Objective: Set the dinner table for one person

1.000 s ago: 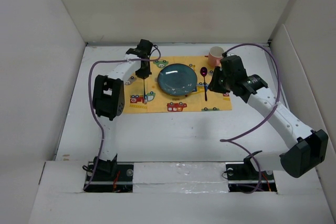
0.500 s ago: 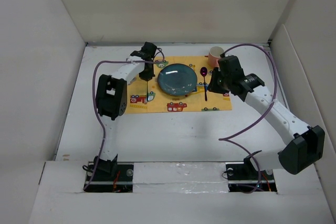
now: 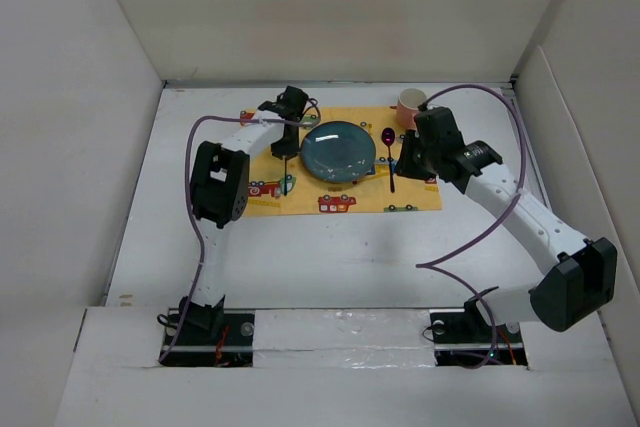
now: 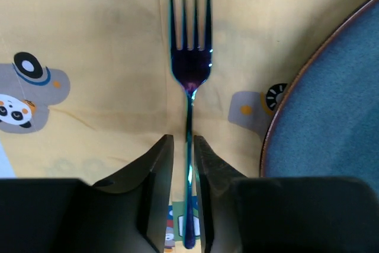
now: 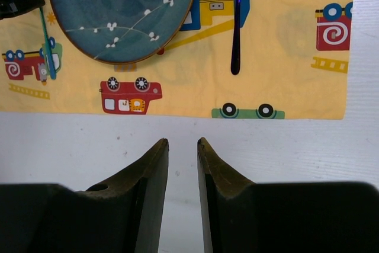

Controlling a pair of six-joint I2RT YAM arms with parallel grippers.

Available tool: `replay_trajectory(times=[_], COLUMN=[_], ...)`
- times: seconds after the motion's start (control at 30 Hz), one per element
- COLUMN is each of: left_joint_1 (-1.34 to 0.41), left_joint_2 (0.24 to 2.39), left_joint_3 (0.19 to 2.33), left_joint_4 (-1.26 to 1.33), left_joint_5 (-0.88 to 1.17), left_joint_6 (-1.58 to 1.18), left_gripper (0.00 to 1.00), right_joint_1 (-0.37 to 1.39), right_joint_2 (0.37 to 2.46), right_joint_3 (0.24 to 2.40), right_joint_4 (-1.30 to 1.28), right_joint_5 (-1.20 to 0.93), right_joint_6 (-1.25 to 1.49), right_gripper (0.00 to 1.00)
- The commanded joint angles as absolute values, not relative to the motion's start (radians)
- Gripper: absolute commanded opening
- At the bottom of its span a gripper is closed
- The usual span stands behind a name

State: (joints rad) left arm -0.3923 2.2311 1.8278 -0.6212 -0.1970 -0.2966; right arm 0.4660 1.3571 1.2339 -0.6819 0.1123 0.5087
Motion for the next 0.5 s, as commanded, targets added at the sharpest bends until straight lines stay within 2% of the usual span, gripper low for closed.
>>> replay_trajectory(times=[0.0, 0.03, 0.07, 0.13, 0.27, 0.33, 0.37, 0.4, 0.47], left_joint_1=[-0.39, -0.39, -0.39, -0.39, -0.39, -0.39, -0.39, -0.39, -0.39], left_joint_2=[2.209, 2.209, 2.197, 2.177, 2.125, 2.085, 2.035, 2.001, 1.875], left_joint_3=[1.841, 1.841, 1.844, 1.858, 1.908, 1.92, 1.93, 1.93, 1.895], left_joint_4=[-0.637, -0.637, -0.638, -0.643, -0.658, -0.649, -0.647, -0.643, -0.597], left_joint_5=[-0.233, -0.233, -0.232, -0.223, -0.183, -0.167, -0.152, -0.146, -0.147], left_joint_6=[-0.313, -0.313, -0.313, -0.314, -0.33, -0.344, -0.348, -0.354, -0.376], left_gripper=[0.25, 0.25, 0.32, 0.37, 0.39, 0.38, 0.37, 0.37, 0.34], right_joint_1=[0.466, 0.466, 0.466, 0.466, 0.466, 0.466, 0.466, 0.466, 0.466], right_joint_2=[1.358, 1.358, 1.358, 1.361, 1.353, 1.347, 1.336, 1.325, 1.306], right_joint_3=[1.238, 1.238, 1.244, 1.258, 1.292, 1.334, 1.353, 1.391, 1.428], right_joint_4=[-0.669, -0.669, -0.67, -0.673, -0.68, -0.686, -0.687, -0.687, -0.68], right_joint_5=[0.12, 0.12, 0.117, 0.118, 0.123, 0.13, 0.141, 0.143, 0.147], right_joint_6=[0.492, 0.492, 0.494, 0.492, 0.491, 0.489, 0.486, 0.483, 0.477], right_gripper=[0.33, 0.33, 0.33, 0.33, 0.32, 0.23, 0.07, 0.01, 0.0])
